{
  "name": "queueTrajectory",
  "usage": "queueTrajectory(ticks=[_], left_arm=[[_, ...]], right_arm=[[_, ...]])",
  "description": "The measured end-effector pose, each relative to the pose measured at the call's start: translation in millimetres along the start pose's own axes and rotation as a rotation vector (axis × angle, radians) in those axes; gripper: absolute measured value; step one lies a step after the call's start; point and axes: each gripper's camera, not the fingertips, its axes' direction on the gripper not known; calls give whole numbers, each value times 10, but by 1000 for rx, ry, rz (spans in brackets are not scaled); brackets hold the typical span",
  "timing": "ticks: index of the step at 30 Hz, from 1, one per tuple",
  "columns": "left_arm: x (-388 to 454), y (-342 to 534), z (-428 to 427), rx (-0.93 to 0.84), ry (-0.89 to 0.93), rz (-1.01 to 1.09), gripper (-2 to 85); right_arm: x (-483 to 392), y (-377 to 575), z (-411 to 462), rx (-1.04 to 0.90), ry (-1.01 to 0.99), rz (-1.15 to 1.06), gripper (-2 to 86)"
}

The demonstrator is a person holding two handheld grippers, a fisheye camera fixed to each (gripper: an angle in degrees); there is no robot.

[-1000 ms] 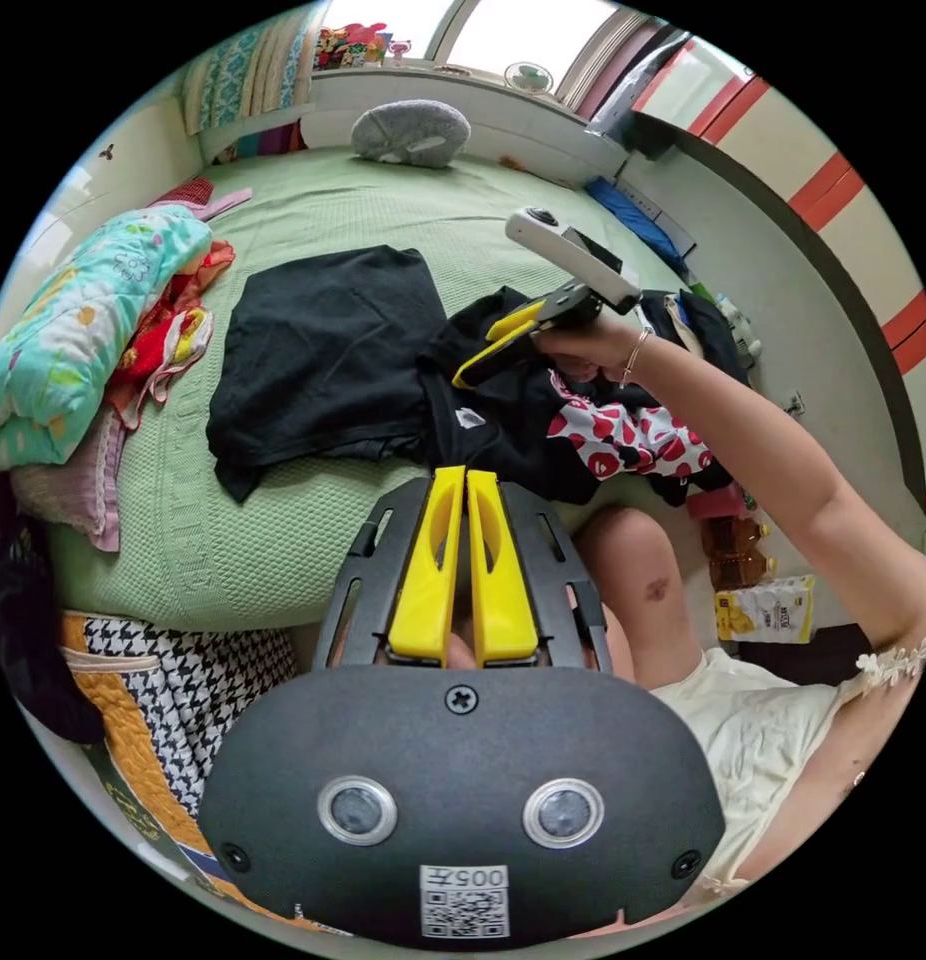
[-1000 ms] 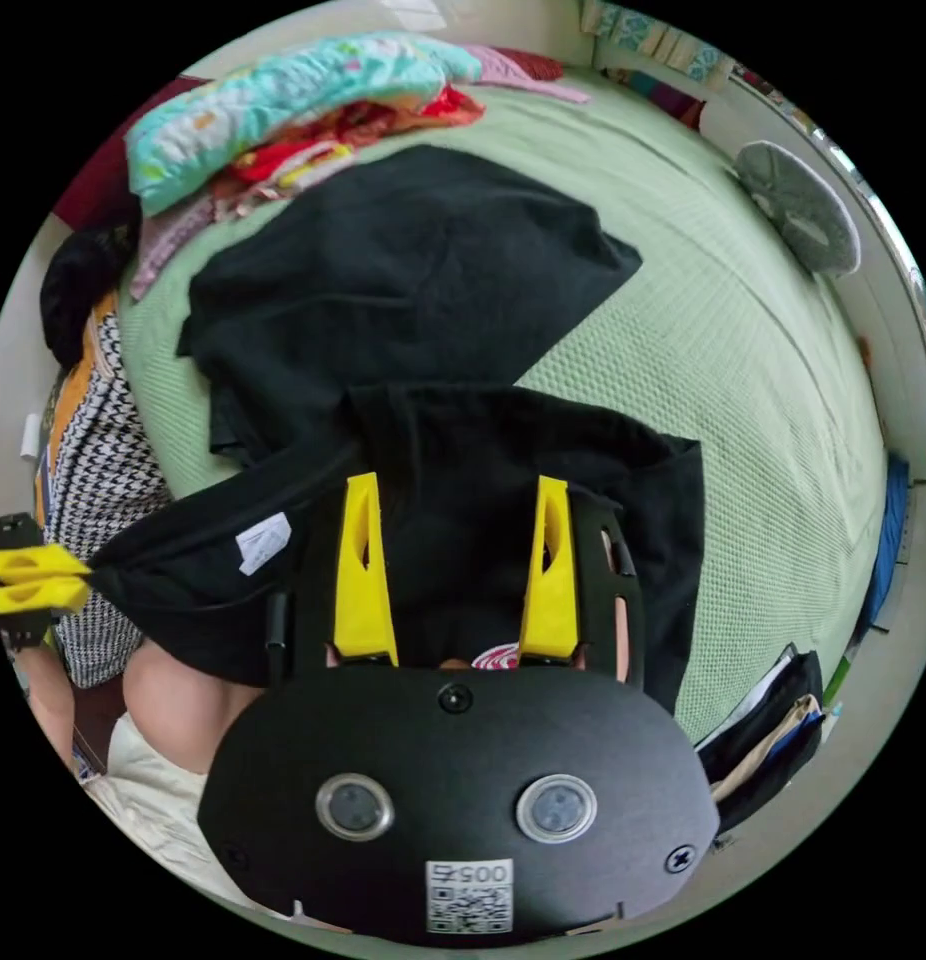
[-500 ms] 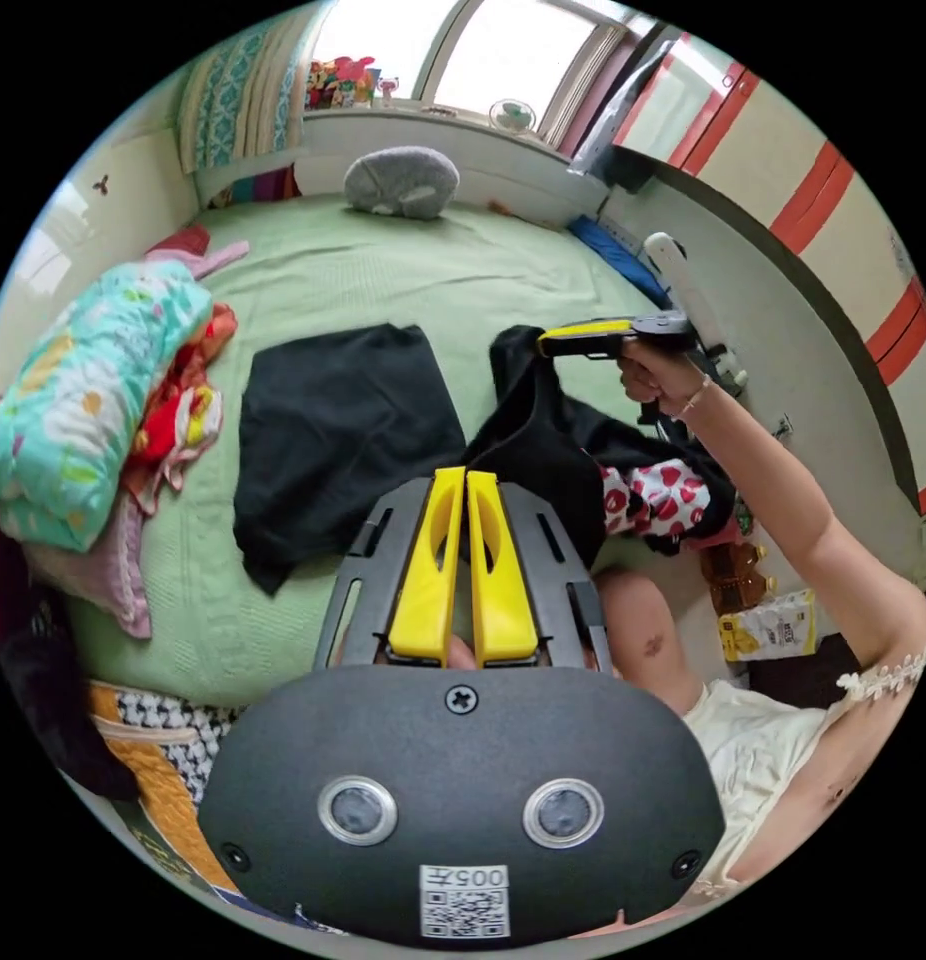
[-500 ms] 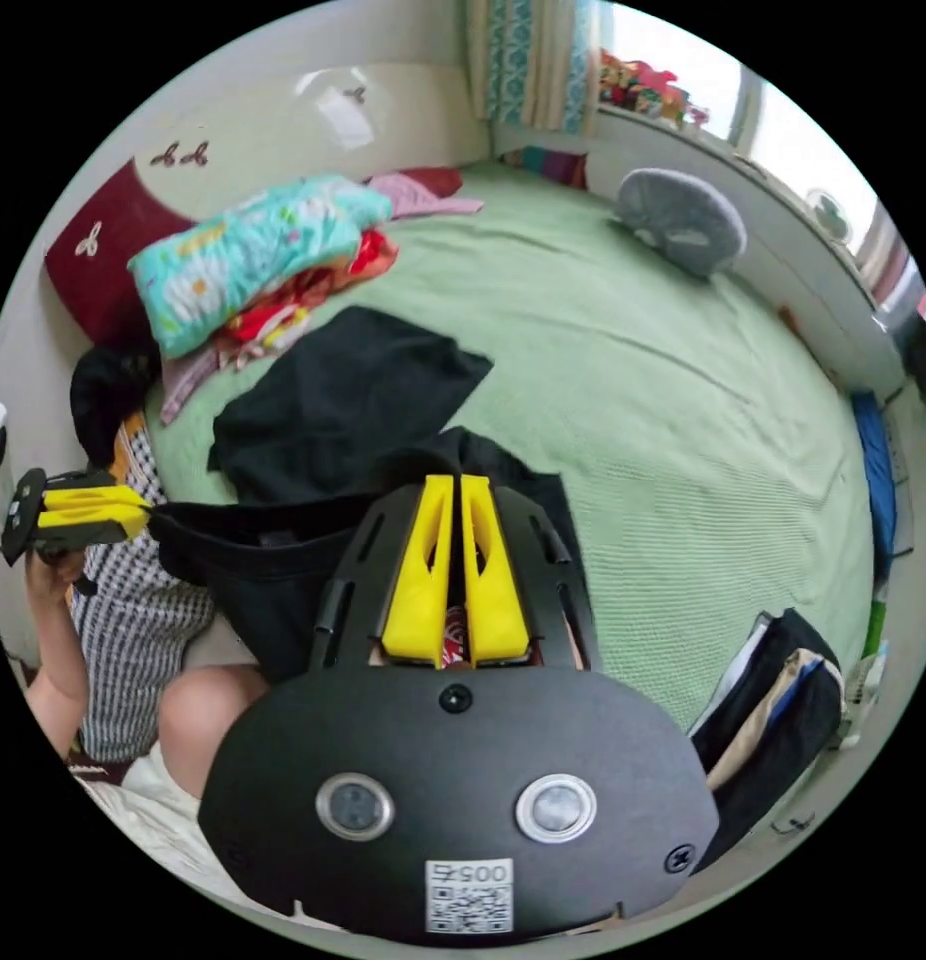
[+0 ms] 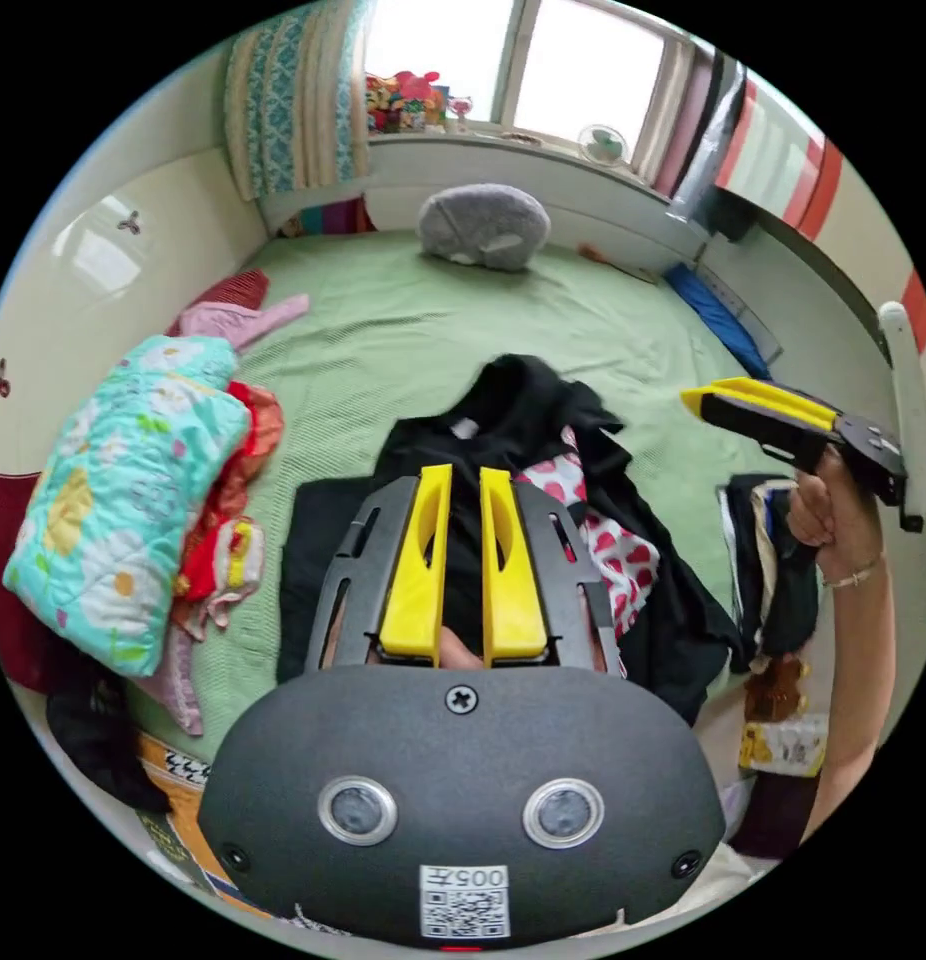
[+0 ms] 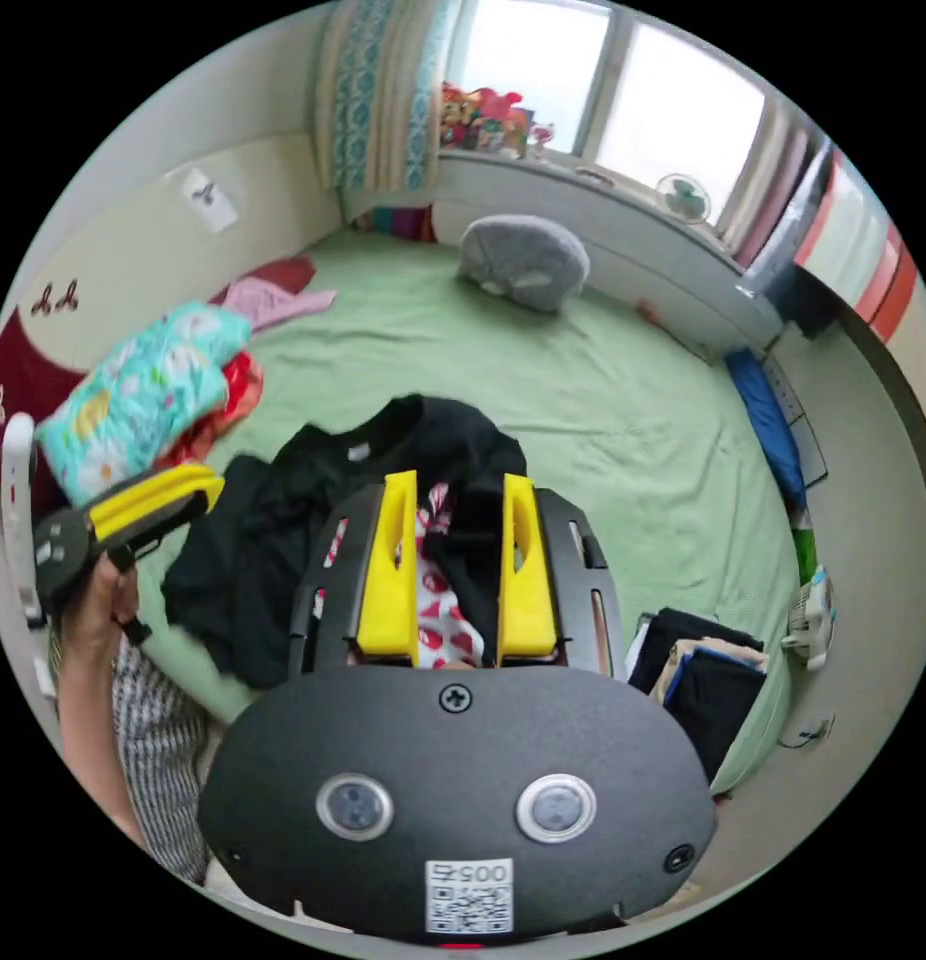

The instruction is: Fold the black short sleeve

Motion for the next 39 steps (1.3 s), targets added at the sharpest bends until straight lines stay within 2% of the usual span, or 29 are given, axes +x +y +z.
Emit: queueTrajectory(ticks=[5,9,13,15,17,19,26,29,34,39], left_arm=[[425,942,486,-130,227,120,98],[645,1419,621,-166,345,115,108],[895,1613,593,-187,365,124,114],[1036,1648,557,-194,336,154,117],[1214,1706,500,-174,325,177,118],[1344,1746,524,-180,321,189,122],[1955,1823,1037,-243,332,196,164],[2125,1800,1284,-262,318,161,162],[2197,1906,1443,-263,413,106,151],[2235,1920,1568,-219,394,55,145]], right_arm=[[232,1380,468,-211,-127,-163,147],[306,2097,681,-310,-161,-179,170],[232,2541,1099,-421,18,-275,160],[298,2568,1099,-410,-86,-269,107],[450,2505,934,-374,-94,-200,6],[556,2482,730,-320,-73,-201,-6],[1284,2418,-82,-187,-132,-10,-10],[1434,2477,-127,-203,-146,36,-8],[1510,2688,57,-278,-250,32,8],[1709,2881,190,-286,-215,39,14]])
